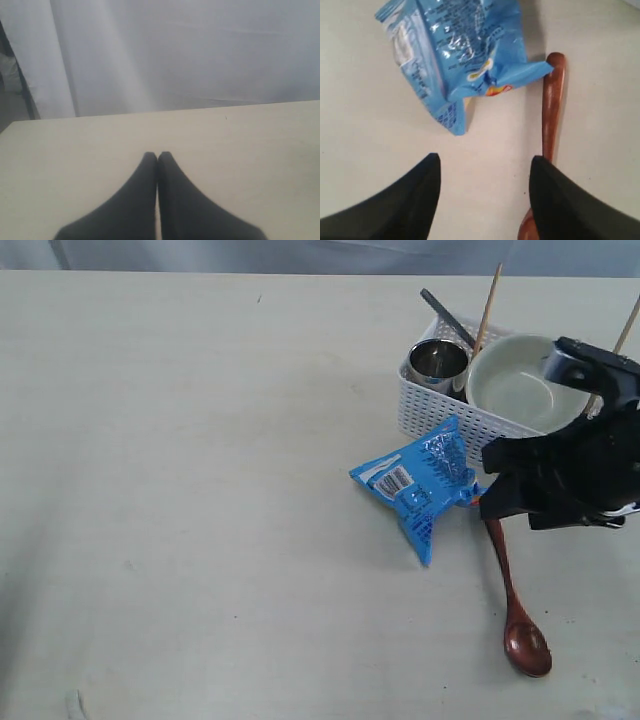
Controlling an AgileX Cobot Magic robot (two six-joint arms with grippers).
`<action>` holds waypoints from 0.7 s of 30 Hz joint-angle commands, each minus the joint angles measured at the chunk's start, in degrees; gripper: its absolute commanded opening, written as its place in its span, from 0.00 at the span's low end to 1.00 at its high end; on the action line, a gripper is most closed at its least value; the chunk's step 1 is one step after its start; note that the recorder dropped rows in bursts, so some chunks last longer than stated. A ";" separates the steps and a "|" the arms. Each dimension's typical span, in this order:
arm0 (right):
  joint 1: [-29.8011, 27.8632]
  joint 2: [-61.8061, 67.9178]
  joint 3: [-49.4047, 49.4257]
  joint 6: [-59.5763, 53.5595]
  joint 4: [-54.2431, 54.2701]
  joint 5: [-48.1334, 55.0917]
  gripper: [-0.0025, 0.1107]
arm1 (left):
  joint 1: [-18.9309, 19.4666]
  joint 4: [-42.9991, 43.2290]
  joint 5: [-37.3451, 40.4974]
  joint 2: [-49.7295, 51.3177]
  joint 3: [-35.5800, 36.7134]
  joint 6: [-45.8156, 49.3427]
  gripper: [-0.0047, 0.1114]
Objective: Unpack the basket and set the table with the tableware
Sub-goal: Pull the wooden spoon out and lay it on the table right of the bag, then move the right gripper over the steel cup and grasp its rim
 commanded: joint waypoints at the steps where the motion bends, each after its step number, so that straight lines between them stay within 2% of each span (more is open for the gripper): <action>1: -0.37 -6.70 -0.02 -0.03 0.74 5.16 0.48 | 0.18 -0.03 0.02 -0.21 0.17 -0.41 0.04; 6: -0.37 -15.19 -1.74 -0.03 1.96 6.11 0.48 | 0.18 -0.03 0.02 -0.21 0.17 -0.41 0.04; 11: -0.37 -19.31 -10.95 0.58 -1.28 4.97 0.48 | 0.18 -0.03 0.02 -0.21 0.17 -0.41 0.04; 15: -0.37 -12.79 -20.46 3.71 -6.94 3.95 0.48 | 0.18 -0.03 0.02 -0.21 0.17 -0.41 0.04; 21: -0.37 7.40 -33.70 4.22 -6.42 10.96 0.48 | 0.18 -0.03 0.02 -0.21 0.17 -0.41 0.04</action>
